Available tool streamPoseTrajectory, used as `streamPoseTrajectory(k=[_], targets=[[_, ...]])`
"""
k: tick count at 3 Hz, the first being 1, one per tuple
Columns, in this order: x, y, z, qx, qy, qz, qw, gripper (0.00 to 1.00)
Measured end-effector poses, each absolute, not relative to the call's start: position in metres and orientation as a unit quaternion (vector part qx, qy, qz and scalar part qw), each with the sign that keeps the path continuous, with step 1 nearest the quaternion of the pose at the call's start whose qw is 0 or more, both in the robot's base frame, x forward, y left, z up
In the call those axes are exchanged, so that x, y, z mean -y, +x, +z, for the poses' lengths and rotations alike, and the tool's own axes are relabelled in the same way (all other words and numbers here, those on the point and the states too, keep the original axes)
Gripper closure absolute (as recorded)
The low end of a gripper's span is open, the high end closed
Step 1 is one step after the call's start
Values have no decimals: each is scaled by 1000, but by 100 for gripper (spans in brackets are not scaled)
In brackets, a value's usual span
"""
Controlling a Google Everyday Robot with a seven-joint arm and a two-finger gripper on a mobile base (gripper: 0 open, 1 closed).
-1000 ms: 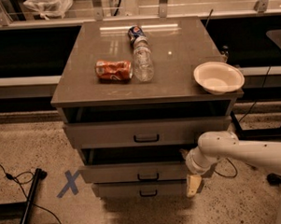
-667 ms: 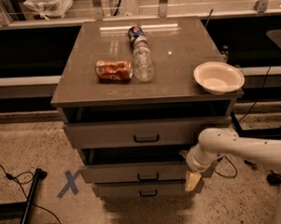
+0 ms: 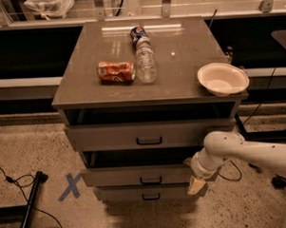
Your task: Open middle drawer
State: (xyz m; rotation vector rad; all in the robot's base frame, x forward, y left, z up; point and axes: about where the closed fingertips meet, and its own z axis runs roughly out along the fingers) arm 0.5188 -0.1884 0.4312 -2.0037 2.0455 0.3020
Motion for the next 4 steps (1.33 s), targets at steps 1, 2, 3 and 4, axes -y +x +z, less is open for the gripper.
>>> streamPoseTrajectory(k=[1, 2, 3, 4], targets=[[191, 501, 436, -709, -686, 111, 121, 41], [192, 483, 437, -711, -684, 122, 108, 41], [191, 464, 443, -709, -683, 143, 105, 44], [187, 449, 458, -700, -687, 156, 113, 47]])
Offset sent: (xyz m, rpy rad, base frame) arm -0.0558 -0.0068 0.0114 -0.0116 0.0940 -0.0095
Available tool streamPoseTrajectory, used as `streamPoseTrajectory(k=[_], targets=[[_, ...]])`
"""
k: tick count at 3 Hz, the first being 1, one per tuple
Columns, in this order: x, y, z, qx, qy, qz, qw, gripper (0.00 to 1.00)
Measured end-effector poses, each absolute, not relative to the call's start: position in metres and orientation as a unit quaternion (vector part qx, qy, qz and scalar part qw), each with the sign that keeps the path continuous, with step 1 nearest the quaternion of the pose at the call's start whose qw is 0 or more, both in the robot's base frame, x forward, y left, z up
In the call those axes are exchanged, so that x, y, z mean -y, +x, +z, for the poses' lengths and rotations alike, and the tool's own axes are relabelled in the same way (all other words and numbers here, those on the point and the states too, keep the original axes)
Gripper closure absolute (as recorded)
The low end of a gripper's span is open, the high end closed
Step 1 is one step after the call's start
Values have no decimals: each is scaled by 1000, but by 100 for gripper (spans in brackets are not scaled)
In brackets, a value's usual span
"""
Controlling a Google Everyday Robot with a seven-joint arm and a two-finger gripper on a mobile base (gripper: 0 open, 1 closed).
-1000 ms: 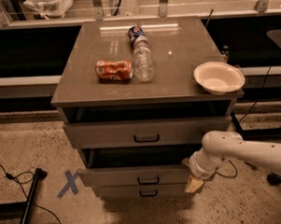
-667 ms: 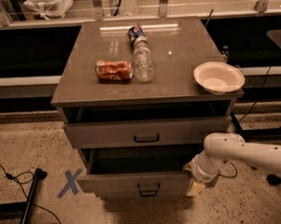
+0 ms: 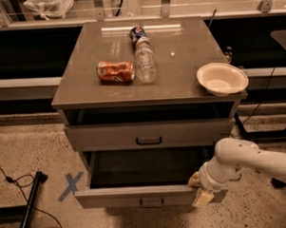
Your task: Open middle drawer
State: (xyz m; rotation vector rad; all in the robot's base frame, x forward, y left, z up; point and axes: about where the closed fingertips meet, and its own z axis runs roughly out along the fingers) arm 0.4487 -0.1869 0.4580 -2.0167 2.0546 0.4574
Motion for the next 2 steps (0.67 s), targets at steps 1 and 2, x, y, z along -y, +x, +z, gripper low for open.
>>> streamPoseTrajectory(k=[1, 2], targets=[[186, 446, 466, -689, -692, 161, 147, 31], [189, 456, 483, -672, -695, 141, 212, 8]])
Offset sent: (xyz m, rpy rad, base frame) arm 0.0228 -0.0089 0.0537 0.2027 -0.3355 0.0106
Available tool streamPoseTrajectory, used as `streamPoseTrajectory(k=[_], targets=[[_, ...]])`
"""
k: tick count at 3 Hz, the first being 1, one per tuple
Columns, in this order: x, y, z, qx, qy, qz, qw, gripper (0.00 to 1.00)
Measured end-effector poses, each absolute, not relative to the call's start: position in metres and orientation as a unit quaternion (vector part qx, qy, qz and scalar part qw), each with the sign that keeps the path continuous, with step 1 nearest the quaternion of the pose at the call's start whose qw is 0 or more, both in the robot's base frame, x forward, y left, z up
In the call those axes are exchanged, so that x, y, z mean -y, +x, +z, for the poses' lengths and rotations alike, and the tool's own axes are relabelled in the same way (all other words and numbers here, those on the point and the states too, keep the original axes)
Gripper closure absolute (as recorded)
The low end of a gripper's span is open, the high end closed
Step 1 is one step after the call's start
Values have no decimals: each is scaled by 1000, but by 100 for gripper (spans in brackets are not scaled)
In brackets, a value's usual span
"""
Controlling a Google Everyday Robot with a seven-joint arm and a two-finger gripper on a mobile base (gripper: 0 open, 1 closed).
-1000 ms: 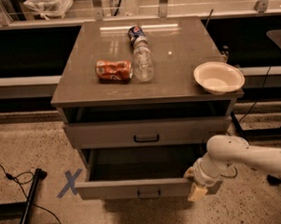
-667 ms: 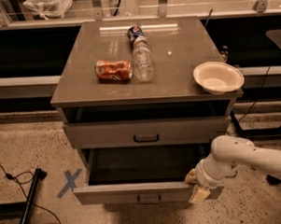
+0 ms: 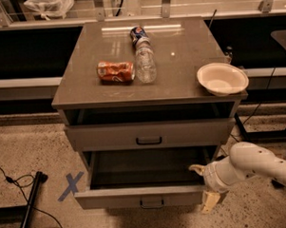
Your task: Open middle drawer
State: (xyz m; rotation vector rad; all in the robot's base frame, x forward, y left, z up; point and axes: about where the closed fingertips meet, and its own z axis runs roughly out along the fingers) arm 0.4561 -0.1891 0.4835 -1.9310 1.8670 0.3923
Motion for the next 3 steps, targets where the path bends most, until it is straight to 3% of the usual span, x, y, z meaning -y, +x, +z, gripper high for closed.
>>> streamPoseTrajectory(k=[1, 3], targets=[[188, 478, 504, -659, -705, 112, 238, 0], [194, 533, 481, -681, -686, 108, 232, 47]])
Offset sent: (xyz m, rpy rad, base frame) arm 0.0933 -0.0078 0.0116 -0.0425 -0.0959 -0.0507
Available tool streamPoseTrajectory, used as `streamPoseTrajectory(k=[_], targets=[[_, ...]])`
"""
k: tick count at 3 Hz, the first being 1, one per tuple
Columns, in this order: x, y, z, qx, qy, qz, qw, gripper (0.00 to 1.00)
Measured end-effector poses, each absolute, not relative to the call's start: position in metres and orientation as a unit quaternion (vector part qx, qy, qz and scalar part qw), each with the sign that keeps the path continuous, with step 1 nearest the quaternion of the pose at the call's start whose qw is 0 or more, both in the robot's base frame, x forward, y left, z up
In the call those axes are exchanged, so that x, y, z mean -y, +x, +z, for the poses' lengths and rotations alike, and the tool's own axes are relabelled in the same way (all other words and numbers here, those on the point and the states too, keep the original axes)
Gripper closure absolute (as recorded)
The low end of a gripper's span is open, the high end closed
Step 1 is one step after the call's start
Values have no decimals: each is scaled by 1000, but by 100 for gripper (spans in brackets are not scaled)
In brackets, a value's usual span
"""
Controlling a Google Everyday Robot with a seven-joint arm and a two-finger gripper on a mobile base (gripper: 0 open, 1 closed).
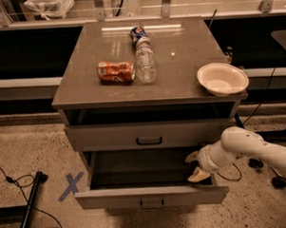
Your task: Open middle drawer
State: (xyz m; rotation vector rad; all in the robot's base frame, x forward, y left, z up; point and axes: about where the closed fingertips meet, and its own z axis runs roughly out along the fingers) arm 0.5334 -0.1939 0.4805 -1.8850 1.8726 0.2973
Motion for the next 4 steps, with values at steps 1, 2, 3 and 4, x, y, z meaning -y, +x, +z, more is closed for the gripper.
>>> streamPoseTrajectory(k=[1, 2, 3, 4], targets=[[198, 540, 456, -693, -675, 107, 229, 69], [195, 540, 430, -692, -678, 107, 224, 93], [187, 532, 410, -688, -683, 123, 211, 100], [182, 516, 415, -672, -699, 142, 198, 100]])
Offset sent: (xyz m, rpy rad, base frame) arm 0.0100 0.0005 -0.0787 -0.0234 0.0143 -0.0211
